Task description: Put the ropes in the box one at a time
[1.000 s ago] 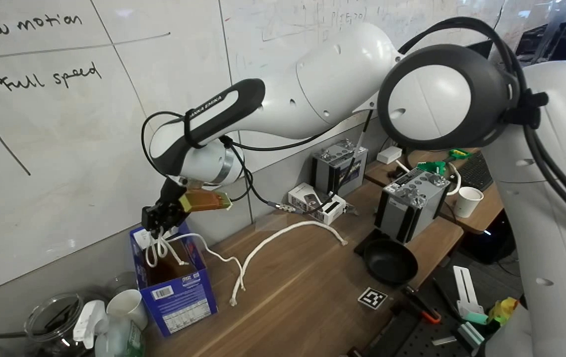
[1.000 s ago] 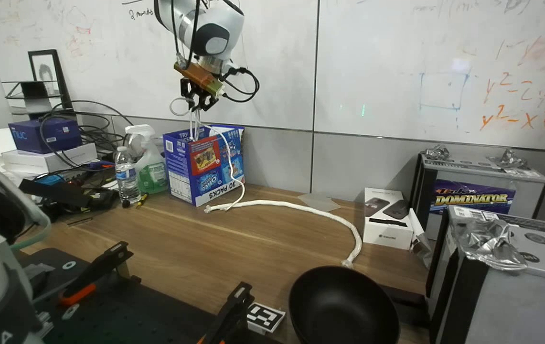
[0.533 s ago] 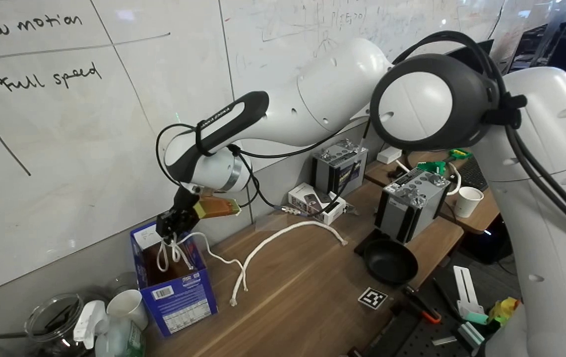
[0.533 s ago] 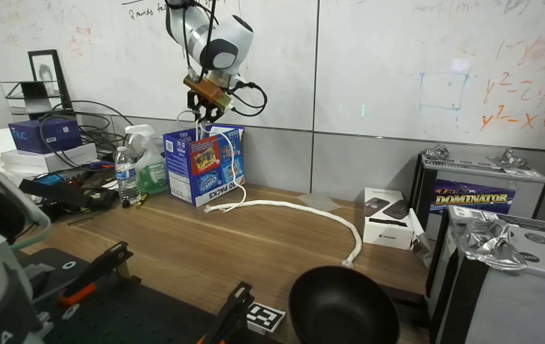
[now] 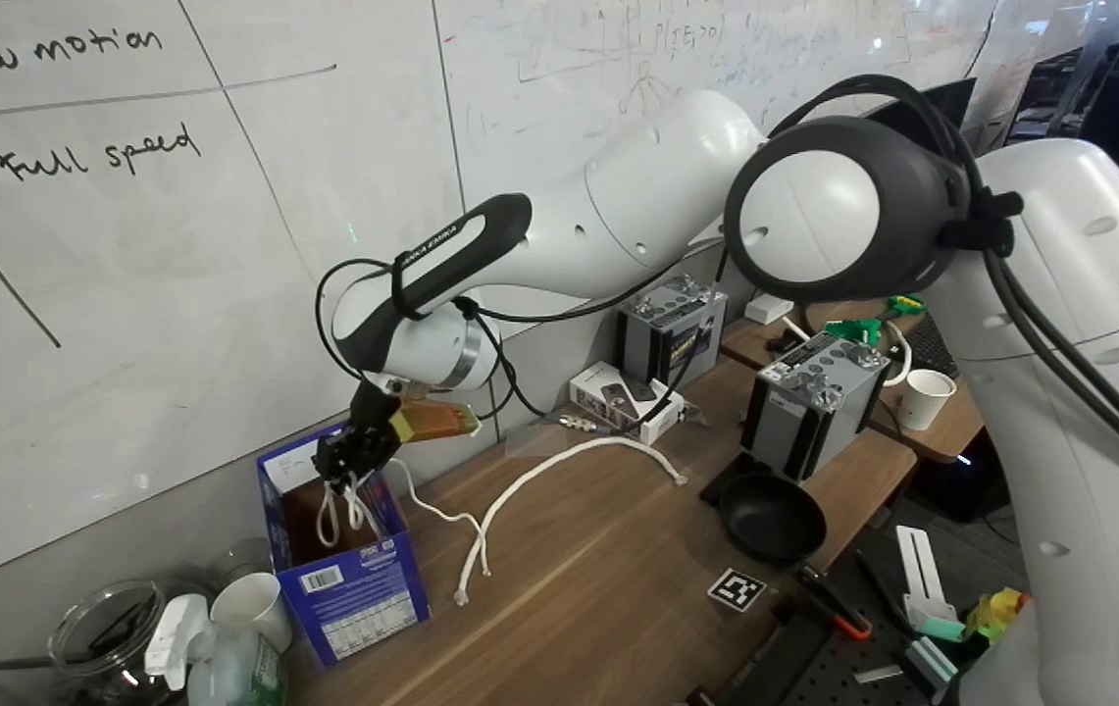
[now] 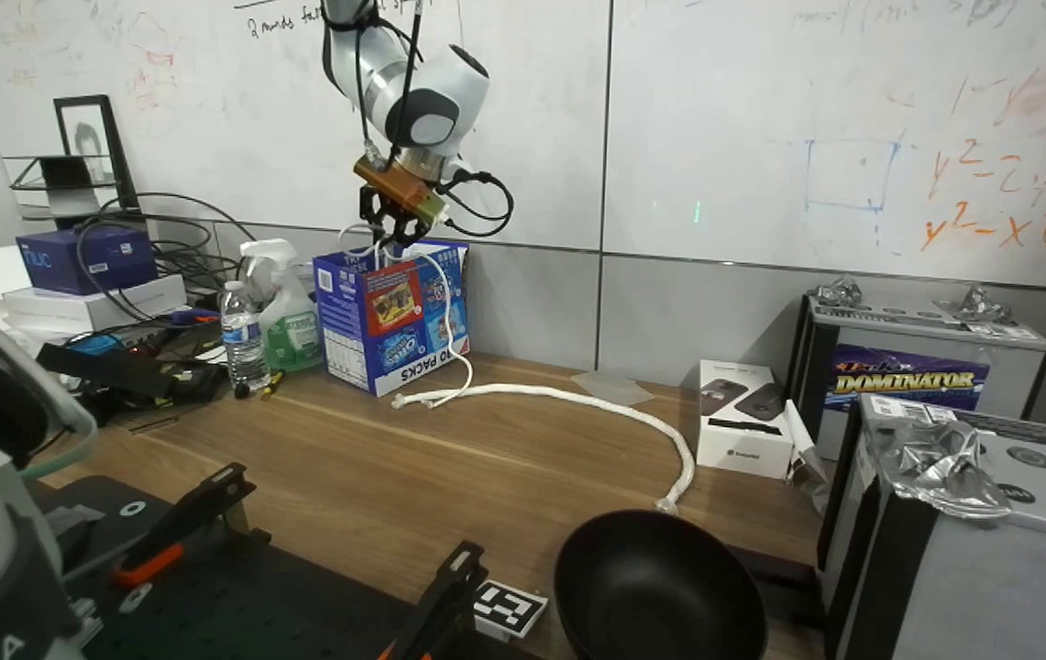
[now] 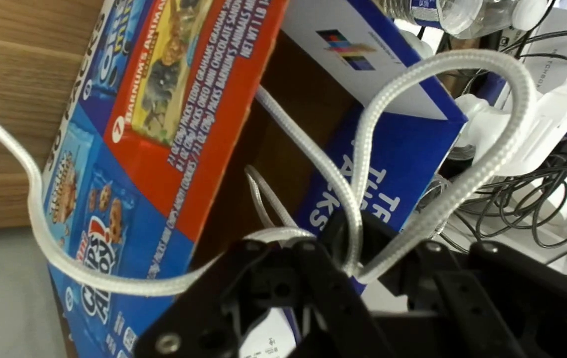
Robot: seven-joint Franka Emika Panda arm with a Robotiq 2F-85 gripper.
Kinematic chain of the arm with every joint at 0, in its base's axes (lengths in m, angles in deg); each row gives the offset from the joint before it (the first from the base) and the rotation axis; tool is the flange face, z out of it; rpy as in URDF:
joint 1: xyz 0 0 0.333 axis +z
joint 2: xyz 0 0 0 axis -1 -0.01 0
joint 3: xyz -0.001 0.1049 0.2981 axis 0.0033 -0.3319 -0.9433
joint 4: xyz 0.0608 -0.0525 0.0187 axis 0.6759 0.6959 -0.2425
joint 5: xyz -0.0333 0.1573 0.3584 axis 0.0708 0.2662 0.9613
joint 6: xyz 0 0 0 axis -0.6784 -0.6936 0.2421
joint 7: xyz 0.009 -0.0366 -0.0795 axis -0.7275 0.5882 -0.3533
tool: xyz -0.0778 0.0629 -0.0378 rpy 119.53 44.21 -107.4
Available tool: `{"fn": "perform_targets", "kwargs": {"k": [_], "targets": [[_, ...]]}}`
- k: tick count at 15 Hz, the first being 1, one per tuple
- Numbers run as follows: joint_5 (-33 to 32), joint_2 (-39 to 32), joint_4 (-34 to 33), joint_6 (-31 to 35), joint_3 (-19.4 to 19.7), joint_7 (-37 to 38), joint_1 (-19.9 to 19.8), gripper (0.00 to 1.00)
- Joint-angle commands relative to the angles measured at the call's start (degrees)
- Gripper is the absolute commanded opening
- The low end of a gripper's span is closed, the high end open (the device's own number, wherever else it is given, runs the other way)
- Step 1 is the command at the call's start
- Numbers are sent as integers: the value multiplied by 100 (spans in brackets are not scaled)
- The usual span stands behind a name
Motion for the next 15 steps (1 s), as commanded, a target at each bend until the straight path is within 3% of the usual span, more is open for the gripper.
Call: {"fn": "perform_targets", "kwargs": {"k": [1, 15], "targets": [[-10, -103, -6, 173, -66, -45, 60, 7], [-1975, -640, -175, 42, 826, 1387, 1274, 7]]}}
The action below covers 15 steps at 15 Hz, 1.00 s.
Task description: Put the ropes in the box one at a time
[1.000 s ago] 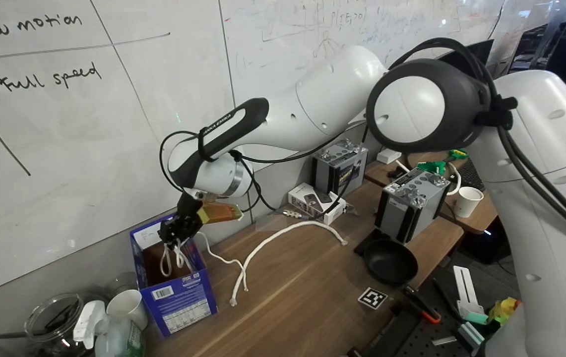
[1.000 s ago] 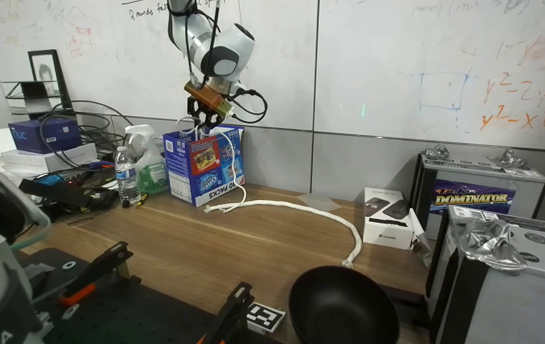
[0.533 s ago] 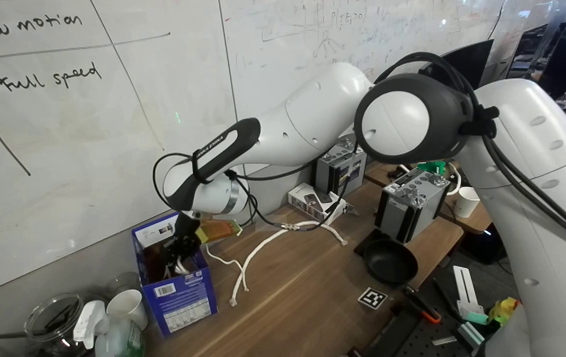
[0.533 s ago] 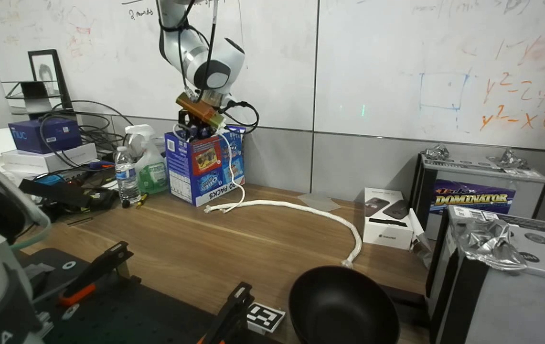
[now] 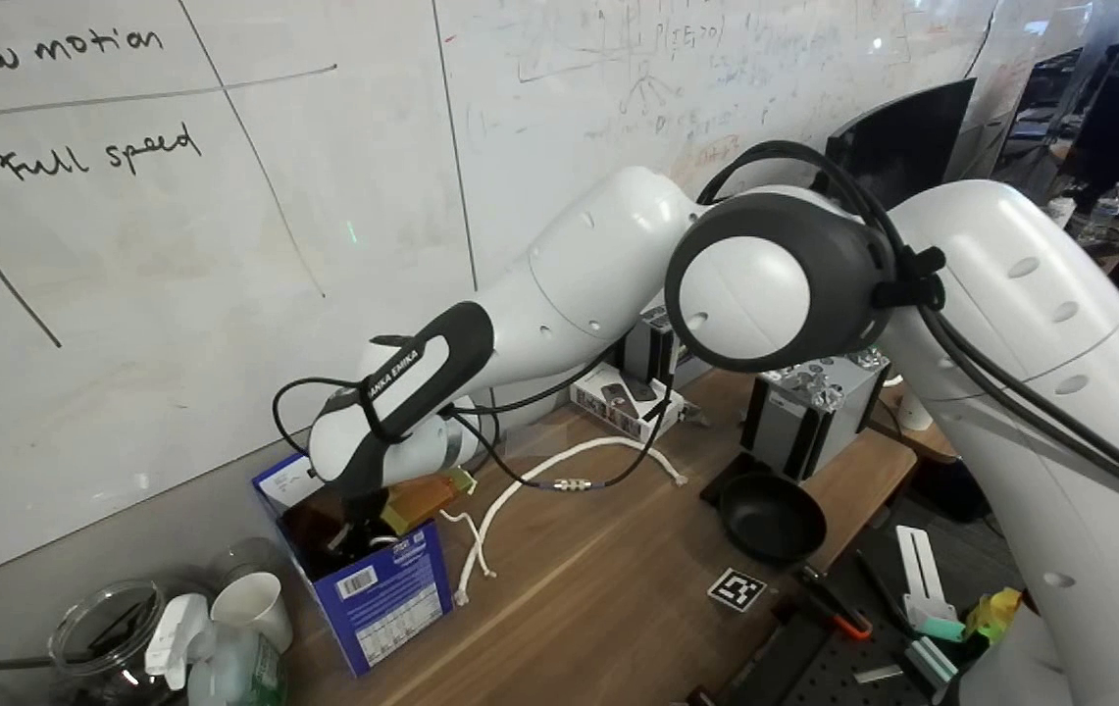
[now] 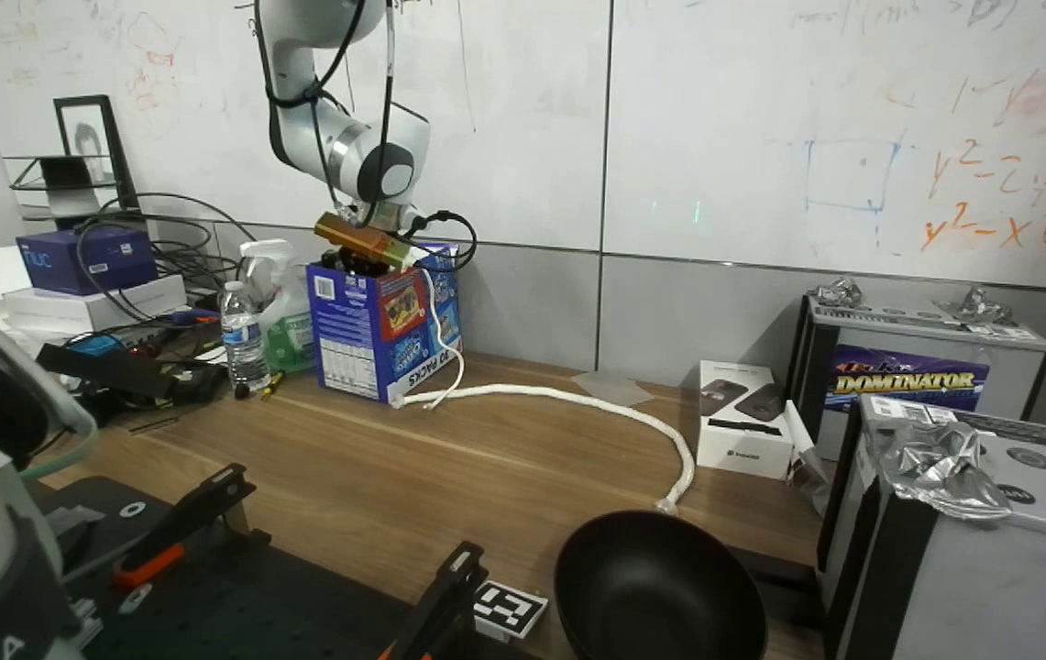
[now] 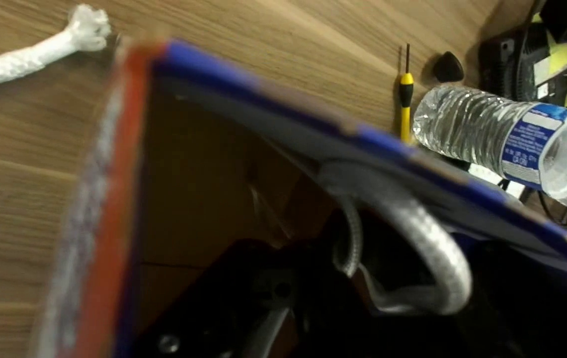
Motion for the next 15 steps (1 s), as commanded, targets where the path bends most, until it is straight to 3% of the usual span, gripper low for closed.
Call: {"fn": "perform_targets", "kwargs": {"k": [1, 8, 15], "targets": [[-533, 4, -132, 18, 340, 517, 314, 7], [-1534, 327, 169, 122, 1211, 1548, 632, 6], [-2074, 735, 596, 117, 1744, 2268, 638, 6]]}}
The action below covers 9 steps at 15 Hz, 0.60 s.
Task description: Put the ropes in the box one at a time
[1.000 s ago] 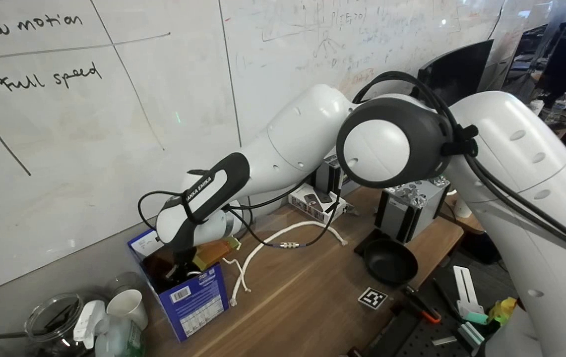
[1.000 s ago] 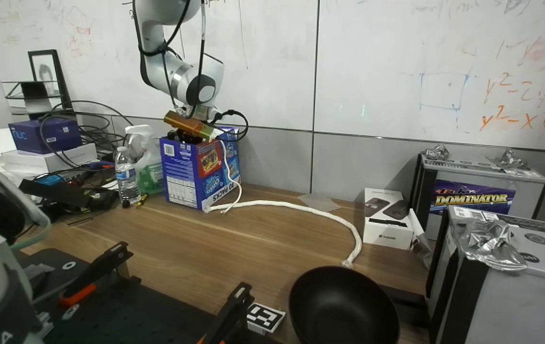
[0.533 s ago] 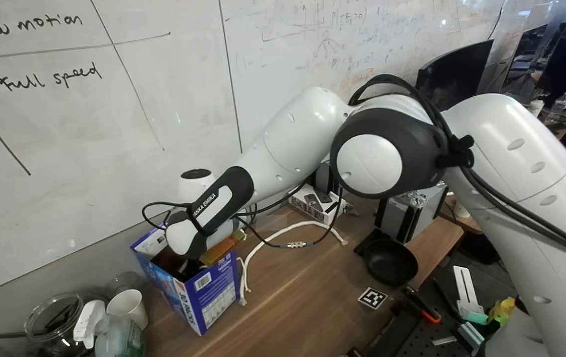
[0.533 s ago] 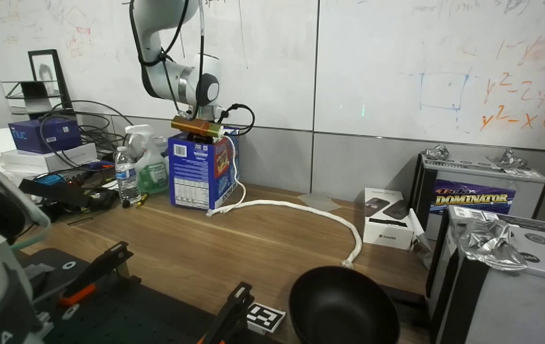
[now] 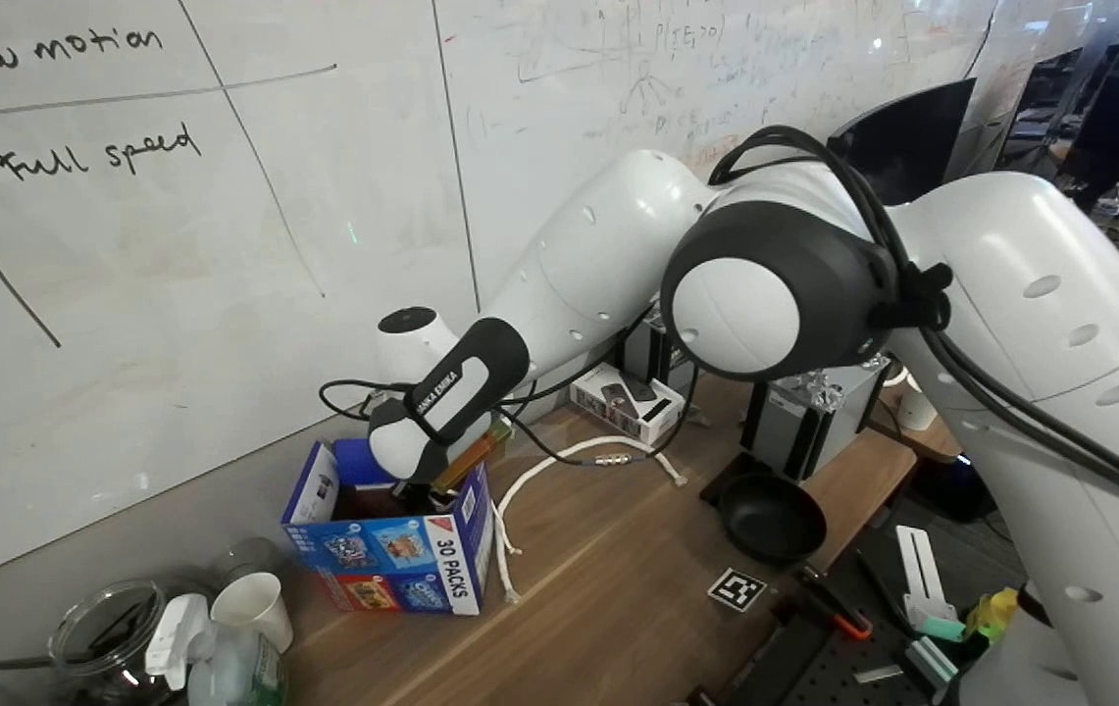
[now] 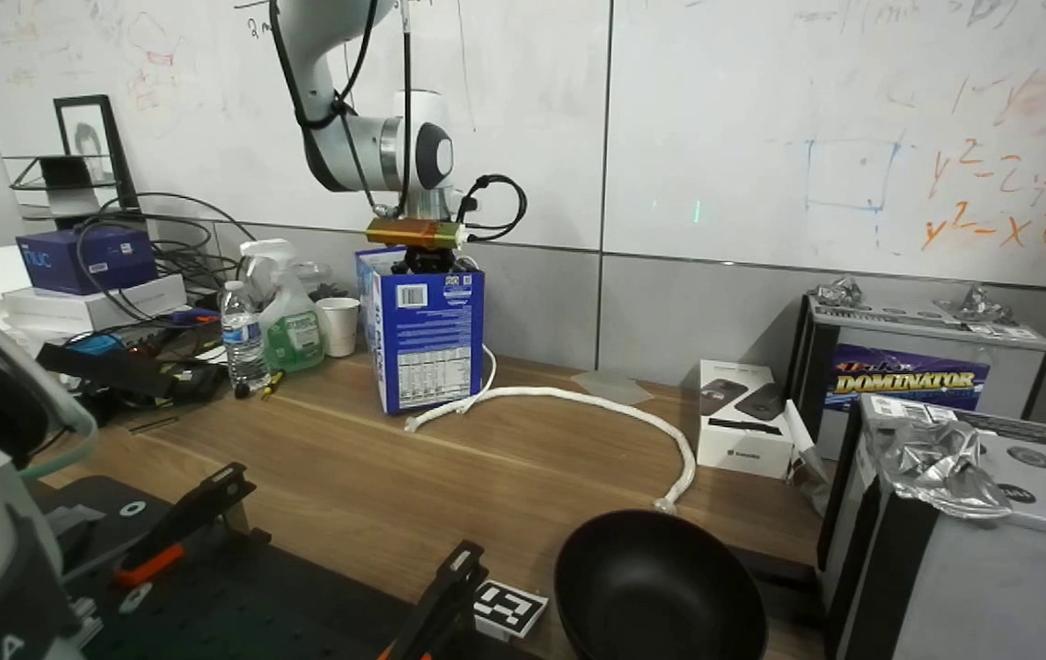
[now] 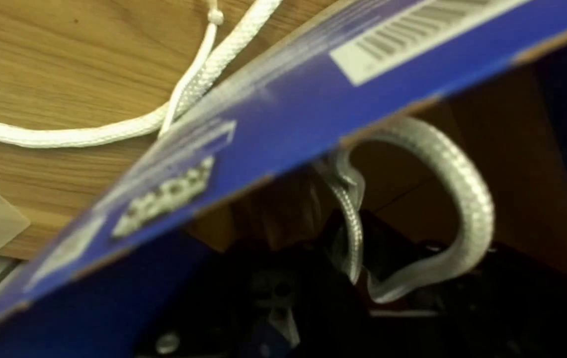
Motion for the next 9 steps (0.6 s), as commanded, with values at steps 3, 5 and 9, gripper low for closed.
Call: {"fn": "perform_targets", "kwargs": {"k": [3, 5, 9], "targets": [[-311, 585, 725, 56, 416, 589, 18, 6], [-361, 653, 929, 68, 550, 722, -8, 6], [-385, 797, 1231, 9, 759, 884, -98, 6]]}}
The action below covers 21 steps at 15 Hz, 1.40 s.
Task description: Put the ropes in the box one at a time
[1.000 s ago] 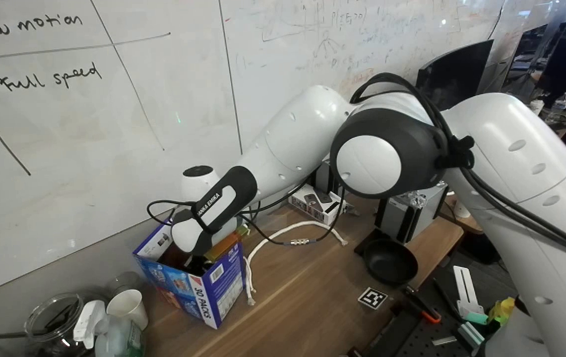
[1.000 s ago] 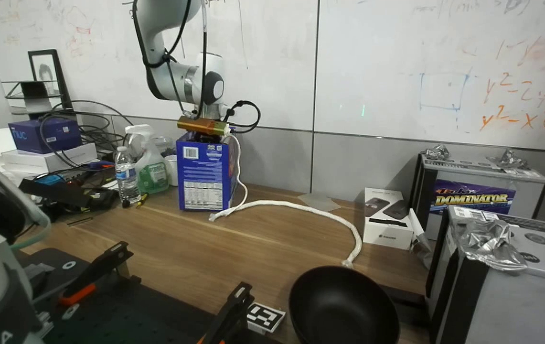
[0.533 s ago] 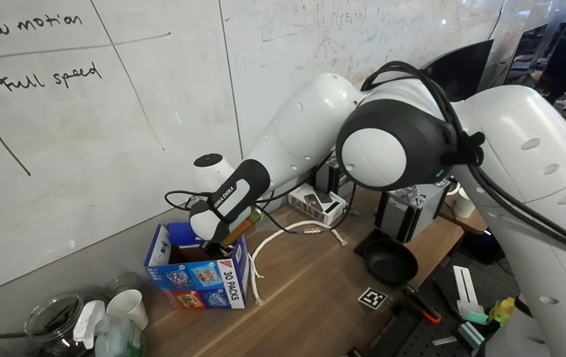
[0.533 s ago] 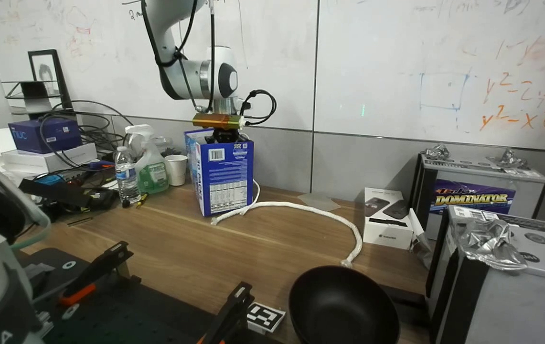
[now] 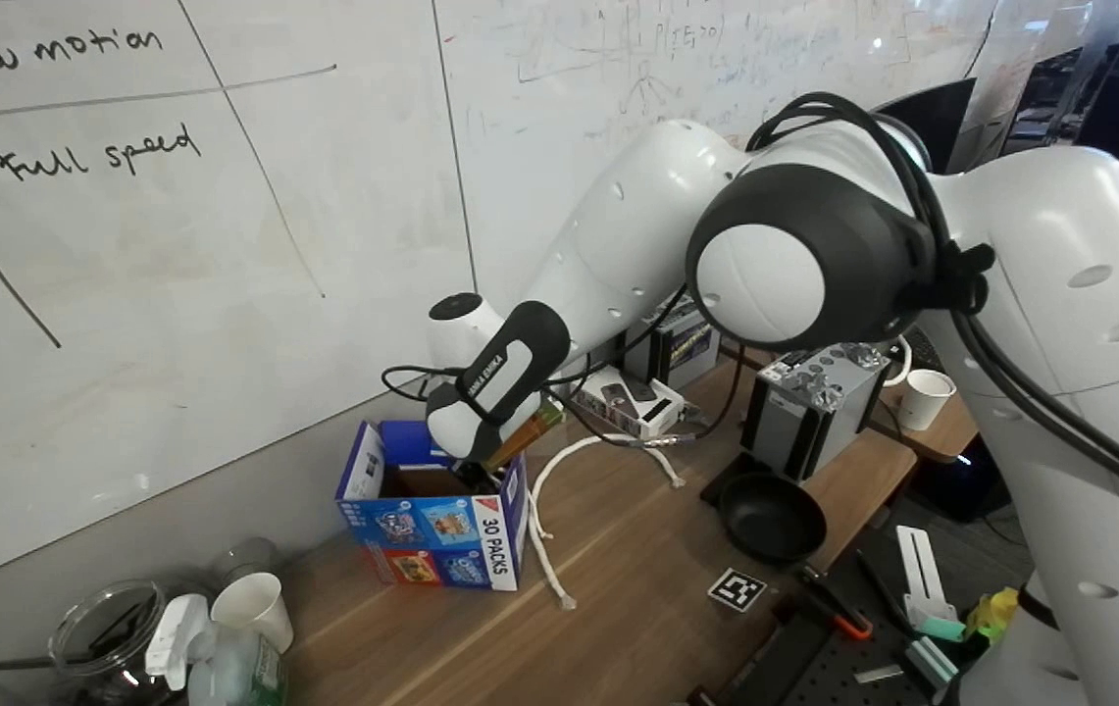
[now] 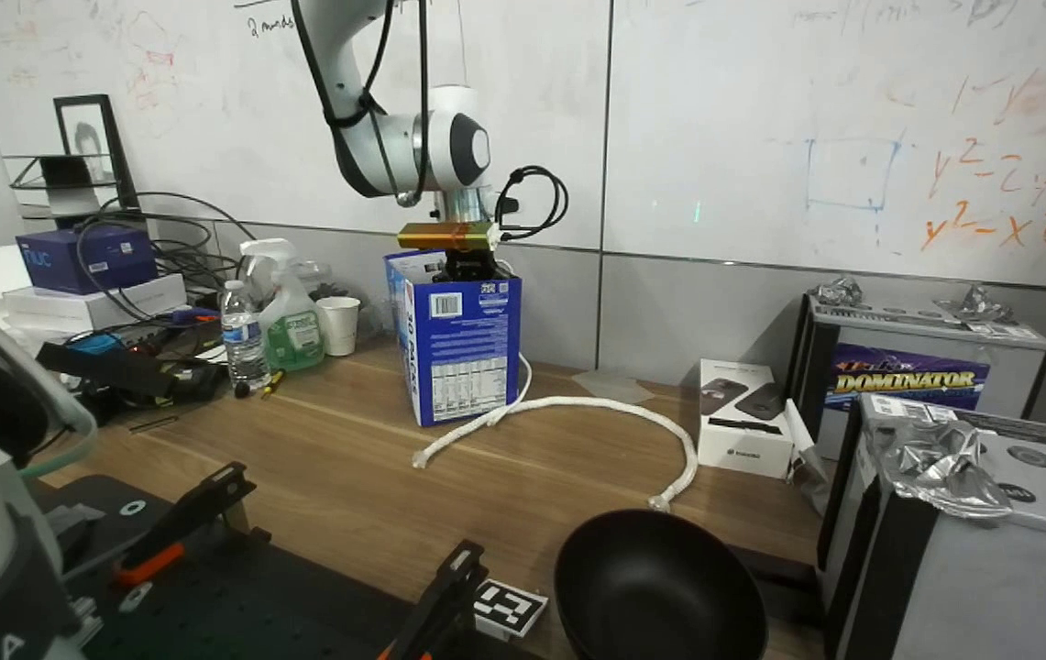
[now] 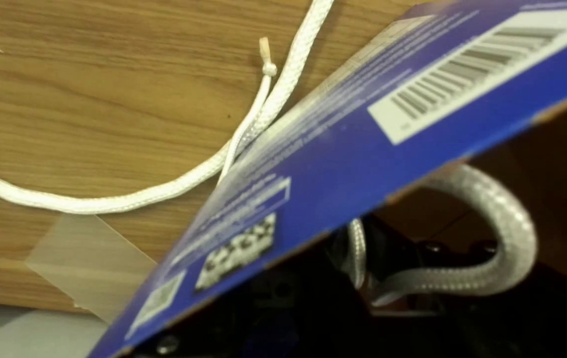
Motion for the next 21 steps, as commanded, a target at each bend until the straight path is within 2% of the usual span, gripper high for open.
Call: {"fn": "perform_targets", "kwargs": {"k": [1, 6, 7, 8, 9, 16, 17, 21], "targets": [[-169, 356, 474, 28, 139, 291, -73, 6], [-98, 489, 578, -1, 49, 253, -167, 6], [-61, 505, 565, -30, 3, 215, -194, 37], [-51, 516, 570, -31, -25, 202, -199, 38], [-29, 534, 564, -38, -60, 183, -215, 44], [-67, 1132, 887, 17, -70, 253, -225, 97], [-61, 1307, 972, 21, -66, 277, -240, 100], [0, 2152, 1324, -13, -87, 349, -383, 100]]}}
